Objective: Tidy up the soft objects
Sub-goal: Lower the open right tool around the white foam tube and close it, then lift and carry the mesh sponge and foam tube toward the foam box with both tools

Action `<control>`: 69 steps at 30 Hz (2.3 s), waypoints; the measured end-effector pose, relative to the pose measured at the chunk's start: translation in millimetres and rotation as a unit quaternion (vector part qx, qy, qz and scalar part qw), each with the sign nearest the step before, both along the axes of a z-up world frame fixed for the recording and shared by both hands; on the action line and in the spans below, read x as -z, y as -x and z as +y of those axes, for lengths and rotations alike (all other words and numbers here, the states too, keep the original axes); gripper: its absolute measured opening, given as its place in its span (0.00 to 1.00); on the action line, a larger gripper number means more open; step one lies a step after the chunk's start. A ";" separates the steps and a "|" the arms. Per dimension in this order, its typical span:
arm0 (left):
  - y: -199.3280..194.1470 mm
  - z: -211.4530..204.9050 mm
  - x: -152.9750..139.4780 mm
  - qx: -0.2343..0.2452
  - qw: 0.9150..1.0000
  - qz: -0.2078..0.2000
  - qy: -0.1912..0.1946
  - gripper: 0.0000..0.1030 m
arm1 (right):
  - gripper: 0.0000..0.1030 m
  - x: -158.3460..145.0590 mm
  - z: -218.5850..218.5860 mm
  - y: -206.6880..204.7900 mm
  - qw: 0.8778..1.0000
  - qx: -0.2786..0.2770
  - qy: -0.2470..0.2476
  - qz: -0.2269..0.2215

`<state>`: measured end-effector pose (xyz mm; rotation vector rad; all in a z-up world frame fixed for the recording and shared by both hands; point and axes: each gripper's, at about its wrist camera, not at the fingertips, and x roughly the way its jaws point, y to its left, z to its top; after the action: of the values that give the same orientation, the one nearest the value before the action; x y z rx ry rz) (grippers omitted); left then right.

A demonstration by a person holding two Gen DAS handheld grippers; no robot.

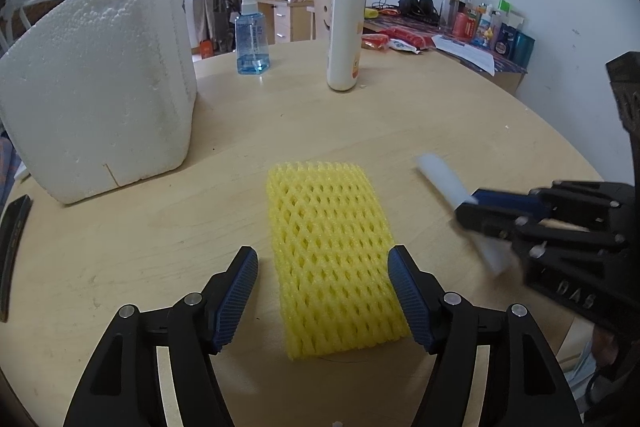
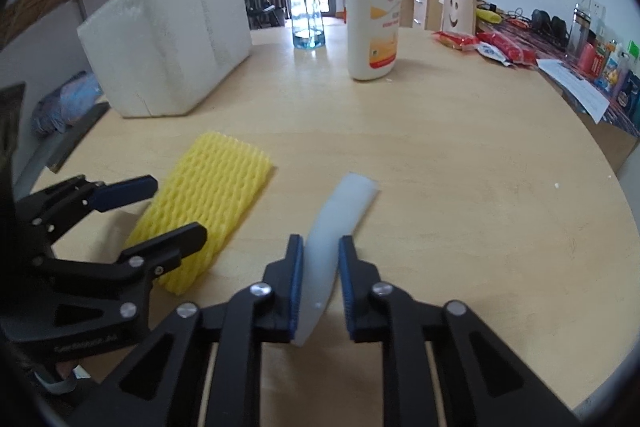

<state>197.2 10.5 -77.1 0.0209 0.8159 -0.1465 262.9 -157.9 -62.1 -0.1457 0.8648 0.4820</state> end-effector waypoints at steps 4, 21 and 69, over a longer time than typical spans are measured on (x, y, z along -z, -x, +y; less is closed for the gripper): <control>0.4 -2.0 0.0 0.000 1.000 -0.002 -0.003 0.67 | 0.19 -8.9 -10.0 2.0 1.000 0.010 0.006 -0.025; -4.0 -11.2 2.2 0.014 1.000 0.007 -0.001 0.69 | 0.25 6.0 -25.6 -5.4 1.000 0.015 0.007 -0.001; 48.5 -14.3 -56.9 0.018 0.994 -0.106 -0.004 0.11 | 0.20 -53.5 -49.1 34.7 0.994 0.020 -0.068 -0.085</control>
<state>148.7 -3.8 -20.2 0.0573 0.6047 -0.1714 228.2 -207.1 -8.6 -0.0429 0.6650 0.4836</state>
